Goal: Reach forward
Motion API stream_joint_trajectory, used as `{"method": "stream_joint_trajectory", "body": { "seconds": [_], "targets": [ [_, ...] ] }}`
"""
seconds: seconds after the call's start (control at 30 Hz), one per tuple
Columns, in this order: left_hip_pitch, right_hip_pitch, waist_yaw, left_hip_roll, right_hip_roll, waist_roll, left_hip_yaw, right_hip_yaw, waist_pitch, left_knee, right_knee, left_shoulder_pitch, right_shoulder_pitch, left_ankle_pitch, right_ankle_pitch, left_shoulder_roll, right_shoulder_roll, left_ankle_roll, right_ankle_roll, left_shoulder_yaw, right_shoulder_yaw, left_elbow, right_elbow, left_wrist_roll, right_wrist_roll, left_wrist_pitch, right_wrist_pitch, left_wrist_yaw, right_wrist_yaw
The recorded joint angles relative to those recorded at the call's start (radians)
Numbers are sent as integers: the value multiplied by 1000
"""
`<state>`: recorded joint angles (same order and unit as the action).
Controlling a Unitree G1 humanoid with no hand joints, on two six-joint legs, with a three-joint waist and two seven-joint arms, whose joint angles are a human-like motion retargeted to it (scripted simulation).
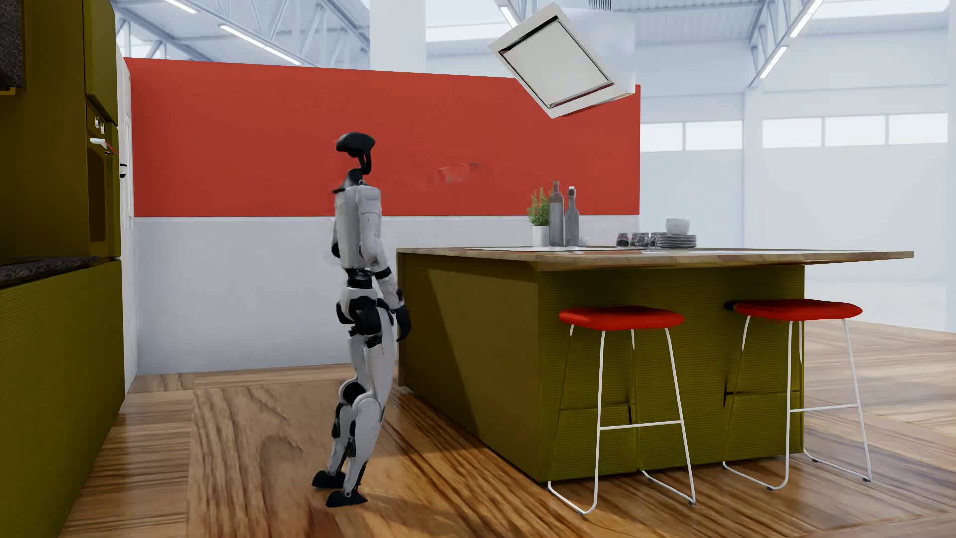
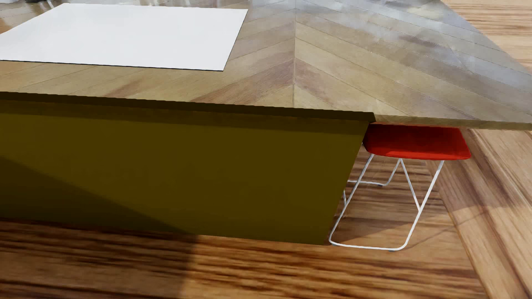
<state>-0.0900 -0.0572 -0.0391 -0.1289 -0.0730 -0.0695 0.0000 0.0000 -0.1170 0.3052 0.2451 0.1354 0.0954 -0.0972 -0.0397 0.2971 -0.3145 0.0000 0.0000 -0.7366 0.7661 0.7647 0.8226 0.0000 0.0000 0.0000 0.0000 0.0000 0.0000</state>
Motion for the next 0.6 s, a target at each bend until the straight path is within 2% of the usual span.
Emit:
{"method": "stream_joint_trajectory", "body": {
  "seconds": [0.17,0.2,0.27,0.3,0.37,0.47,0.53,0.6],
  "targets": [
    [-22,-19,29,-1,-5,-2,0,0,11,4,-5,3,-39,13,12,11,11,0,0,-24,39,44,2,0,0,0,0,0,0],
    [-20,-15,31,1,-6,-4,0,0,14,-9,-11,0,-53,29,8,16,12,0,0,-40,84,59,8,0,0,0,0,0,0],
    [-11,-20,62,1,-5,-10,0,0,22,-53,-15,-37,-171,75,7,21,18,0,0,-102,236,100,131,0,0,0,0,0,0],
    [-4,-22,84,3,-4,-8,0,0,35,-73,-12,-63,-276,96,10,21,18,0,0,-141,238,111,210,0,0,0,0,0,0],
    [-5,-28,117,5,-2,-15,0,0,48,-88,-12,-99,-529,124,6,38,-11,0,0,-191,100,96,213,0,0,0,0,0,0],
    [16,-20,170,4,-2,-73,0,0,67,-135,-10,-123,-995,207,2,99,-39,0,0,-161,-103,51,283,0,0,0,0,0,0],
    [13,-24,195,2,-1,-113,0,0,64,-142,-13,-147,-1236,205,16,124,-114,0,0,-134,-181,51,299,0,0,0,0,0,0],
    [9,-25,185,4,3,-150,0,0,57,-137,-17,-159,-1421,174,42,147,-193,0,0,-104,-192,54,328,0,0,0,0,0,0]
  ]
}}
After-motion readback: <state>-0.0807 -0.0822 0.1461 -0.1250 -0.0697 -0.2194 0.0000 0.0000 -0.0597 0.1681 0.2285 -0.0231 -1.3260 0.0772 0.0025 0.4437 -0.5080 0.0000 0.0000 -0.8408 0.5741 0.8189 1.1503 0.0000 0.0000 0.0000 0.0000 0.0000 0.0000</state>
